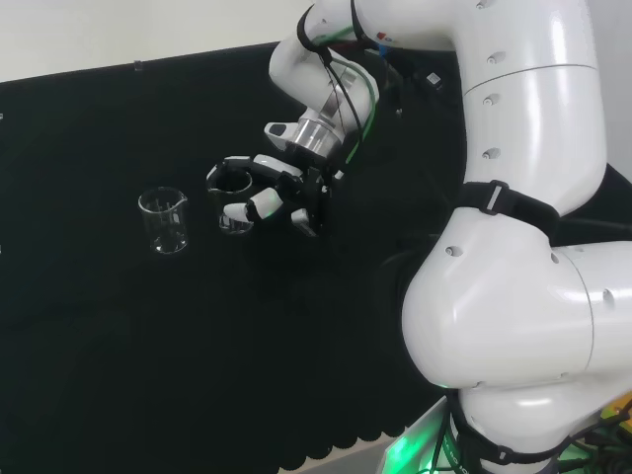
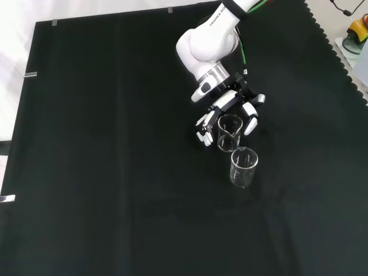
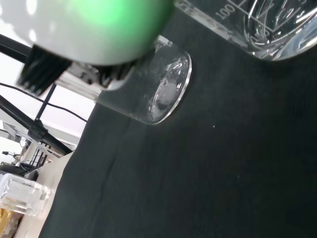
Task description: Pick up the beaker on the right.
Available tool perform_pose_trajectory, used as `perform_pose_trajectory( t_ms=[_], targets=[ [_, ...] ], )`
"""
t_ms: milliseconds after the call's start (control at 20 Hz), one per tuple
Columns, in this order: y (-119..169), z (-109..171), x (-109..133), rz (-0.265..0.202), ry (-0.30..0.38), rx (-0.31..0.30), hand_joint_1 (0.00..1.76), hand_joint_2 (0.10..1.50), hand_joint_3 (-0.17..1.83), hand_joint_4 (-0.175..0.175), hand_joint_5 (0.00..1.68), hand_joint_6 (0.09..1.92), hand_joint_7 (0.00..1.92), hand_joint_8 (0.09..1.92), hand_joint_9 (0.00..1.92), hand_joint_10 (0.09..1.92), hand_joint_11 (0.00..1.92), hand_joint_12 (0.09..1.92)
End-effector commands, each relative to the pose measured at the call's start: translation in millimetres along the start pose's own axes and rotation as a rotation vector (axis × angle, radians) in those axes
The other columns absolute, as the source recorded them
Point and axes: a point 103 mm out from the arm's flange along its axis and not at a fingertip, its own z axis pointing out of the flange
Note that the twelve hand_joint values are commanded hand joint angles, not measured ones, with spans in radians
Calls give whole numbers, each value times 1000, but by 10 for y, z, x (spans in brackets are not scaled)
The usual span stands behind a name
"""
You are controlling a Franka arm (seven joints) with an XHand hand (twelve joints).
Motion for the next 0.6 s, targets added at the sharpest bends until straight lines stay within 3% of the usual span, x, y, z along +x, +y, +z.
perform_pose_trajectory(
  t_ms=[50, 450, 600],
  targets=[
    [26, 25, 2, -2, 0, 11, 1015, 317, 1149, -41, 305, 953, 420, 707, 453, 627, 0, 1253],
    [135, 142, 67, 10, -13, 13, 1014, 325, 1150, -40, 323, 1019, 427, 711, 455, 629, 0, 1256],
    [69, 58, 11, 0, 9, 6, 1014, 332, 1148, -39, 351, 1077, 443, 714, 470, 632, 0, 1267]
  ],
)
